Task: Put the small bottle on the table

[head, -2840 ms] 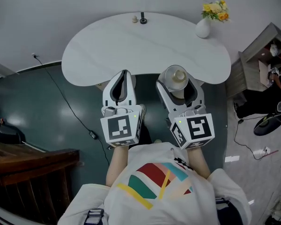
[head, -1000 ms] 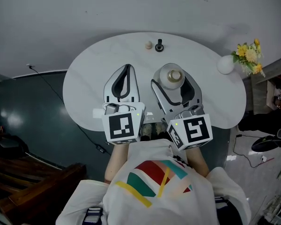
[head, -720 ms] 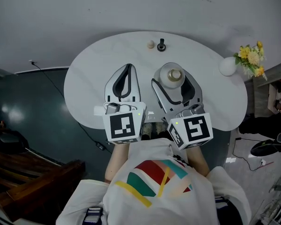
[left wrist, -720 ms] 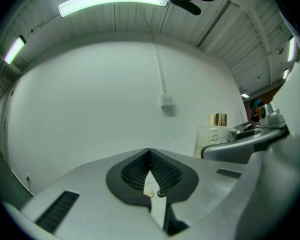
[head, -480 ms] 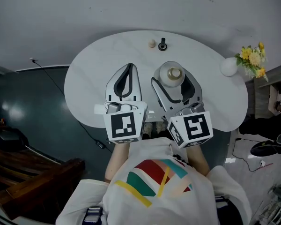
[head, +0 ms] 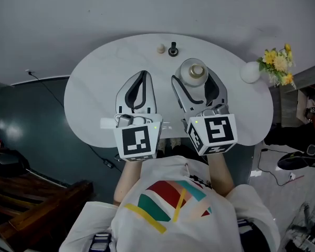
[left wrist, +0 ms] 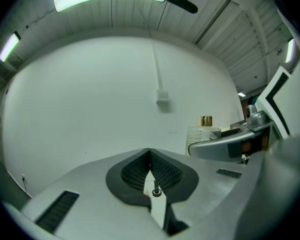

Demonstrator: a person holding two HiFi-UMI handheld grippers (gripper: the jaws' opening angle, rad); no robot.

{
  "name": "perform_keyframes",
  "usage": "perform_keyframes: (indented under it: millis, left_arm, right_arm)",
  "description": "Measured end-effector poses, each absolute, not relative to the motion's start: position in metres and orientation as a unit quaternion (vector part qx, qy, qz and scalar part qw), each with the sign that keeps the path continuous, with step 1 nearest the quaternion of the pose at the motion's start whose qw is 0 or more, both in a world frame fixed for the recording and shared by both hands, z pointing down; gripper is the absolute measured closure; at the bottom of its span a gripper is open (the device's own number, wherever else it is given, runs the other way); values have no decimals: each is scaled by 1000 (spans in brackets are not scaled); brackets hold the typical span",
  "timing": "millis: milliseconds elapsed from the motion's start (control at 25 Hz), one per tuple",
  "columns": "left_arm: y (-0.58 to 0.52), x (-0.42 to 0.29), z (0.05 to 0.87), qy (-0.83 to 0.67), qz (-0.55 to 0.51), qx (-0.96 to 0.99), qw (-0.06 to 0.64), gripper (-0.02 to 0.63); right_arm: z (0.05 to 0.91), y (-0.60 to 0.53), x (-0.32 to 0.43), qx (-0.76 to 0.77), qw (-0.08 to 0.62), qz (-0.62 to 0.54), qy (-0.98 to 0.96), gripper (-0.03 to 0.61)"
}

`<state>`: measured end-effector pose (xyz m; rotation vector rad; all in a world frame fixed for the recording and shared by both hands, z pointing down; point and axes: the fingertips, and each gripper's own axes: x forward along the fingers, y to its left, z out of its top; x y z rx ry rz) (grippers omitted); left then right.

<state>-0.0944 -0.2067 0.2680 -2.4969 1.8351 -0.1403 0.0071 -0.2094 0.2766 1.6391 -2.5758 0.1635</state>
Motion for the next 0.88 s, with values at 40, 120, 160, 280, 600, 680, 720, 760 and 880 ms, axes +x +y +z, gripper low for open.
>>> perform_keyframes:
  millis: [40, 120, 160, 280, 600, 680, 720, 760, 880]
  left_arm:
    - [-209, -92, 269, 589, -45, -806, 20, 597]
    - [-214, -86, 268, 587, -38, -809, 20, 597]
    - [-217, -85, 268, 586, -35, -809, 20, 597]
    - [-225, -81, 272, 585, -37, -810, 16, 597]
    - [-248, -69, 295, 575, -84, -814, 10, 597]
    - [-254, -68, 300, 575, -87, -813, 5, 597]
    - [-257, -67, 302, 575, -88, -813, 4, 597]
    - [-260, -66, 303, 575, -90, -813, 4, 597]
    - [-268, -63, 307, 575, -94, -813, 1, 597]
  right_arm:
    - [278, -215, 11, 539, 47, 54, -839, 255]
    - [282, -225, 20, 544, 58, 57, -835, 255]
    - [285, -230, 24, 547, 63, 57, -833, 255]
    - [295, -247, 36, 557, 79, 57, -825, 255]
    - [327, -299, 61, 571, 109, 79, -810, 255]
    - [335, -309, 63, 573, 118, 79, -807, 255]
    - [339, -315, 65, 574, 124, 80, -806, 255]
    - [344, -320, 66, 575, 129, 82, -804, 255]
    - [358, -334, 70, 576, 144, 88, -800, 255]
